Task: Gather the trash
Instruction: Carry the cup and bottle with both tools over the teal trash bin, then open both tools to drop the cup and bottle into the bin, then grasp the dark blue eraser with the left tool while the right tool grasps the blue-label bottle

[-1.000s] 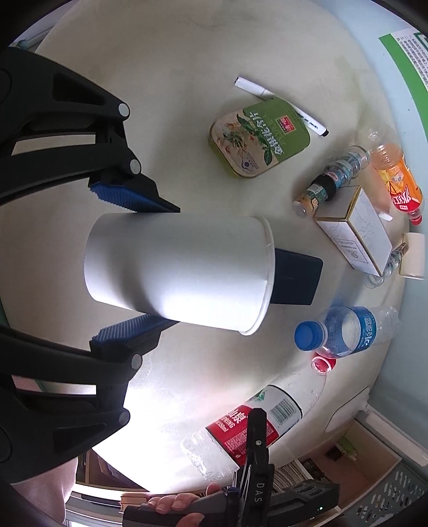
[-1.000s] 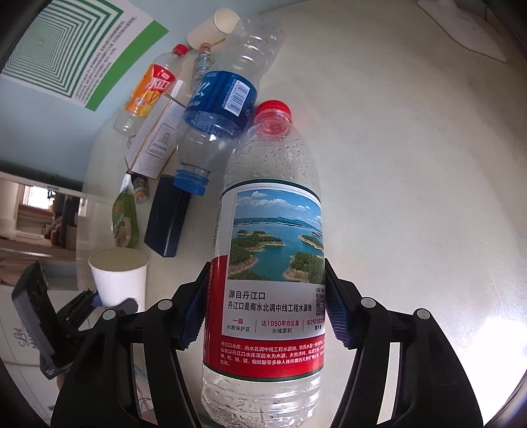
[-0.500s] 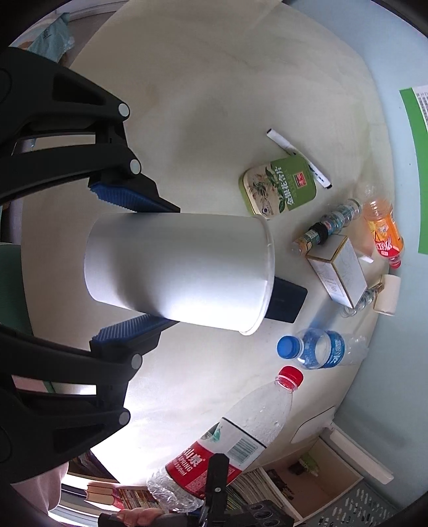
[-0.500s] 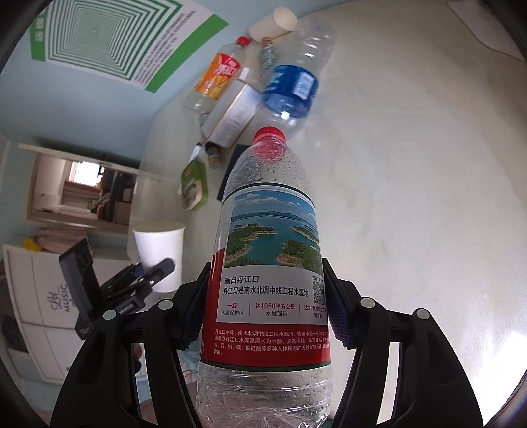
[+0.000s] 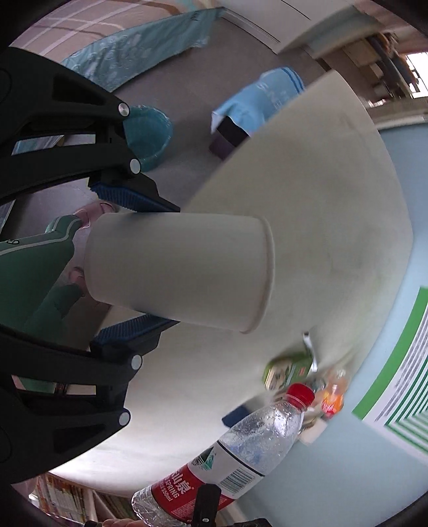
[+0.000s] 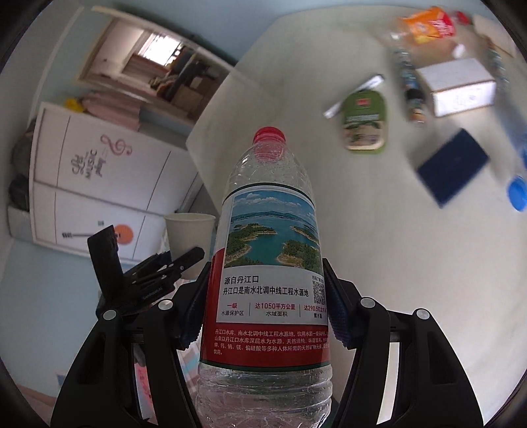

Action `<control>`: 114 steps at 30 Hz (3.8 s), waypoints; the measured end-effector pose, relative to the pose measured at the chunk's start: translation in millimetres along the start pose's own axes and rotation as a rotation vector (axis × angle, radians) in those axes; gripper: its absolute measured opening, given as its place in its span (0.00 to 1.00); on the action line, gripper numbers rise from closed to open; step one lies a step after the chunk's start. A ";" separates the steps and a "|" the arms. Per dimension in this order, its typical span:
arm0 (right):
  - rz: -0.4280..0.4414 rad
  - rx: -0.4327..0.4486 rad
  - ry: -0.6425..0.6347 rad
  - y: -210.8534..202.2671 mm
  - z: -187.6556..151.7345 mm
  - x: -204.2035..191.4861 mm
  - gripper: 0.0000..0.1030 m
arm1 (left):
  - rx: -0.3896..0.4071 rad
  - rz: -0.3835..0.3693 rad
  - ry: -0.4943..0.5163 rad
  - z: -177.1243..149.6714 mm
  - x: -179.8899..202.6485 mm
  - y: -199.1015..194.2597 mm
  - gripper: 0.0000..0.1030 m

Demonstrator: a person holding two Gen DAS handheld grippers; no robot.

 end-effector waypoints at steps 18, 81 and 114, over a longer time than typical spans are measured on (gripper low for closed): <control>0.051 -0.434 -0.347 305.3 -2.9 -289.7 0.61 | -0.003 0.158 -0.418 -120.5 -318.8 -76.3 0.54; -0.133 0.060 0.036 45.1 -17.5 -39.1 0.88 | -0.145 -0.320 0.441 54.8 -11.9 25.0 0.93; -0.303 0.110 0.575 -63.9 77.8 334.2 0.71 | -0.478 -0.405 0.761 80.4 304.6 259.4 0.70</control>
Point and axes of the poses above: each gripper's, at about its wrist camera, not at the fingertips, and y roughly the way its jaws point, x to its right, z to its top, the point moved 1 cm from there along y, roughly the way its jaws point, and after that the axes turned 11 degrees about -z, right-handed, at the moved point
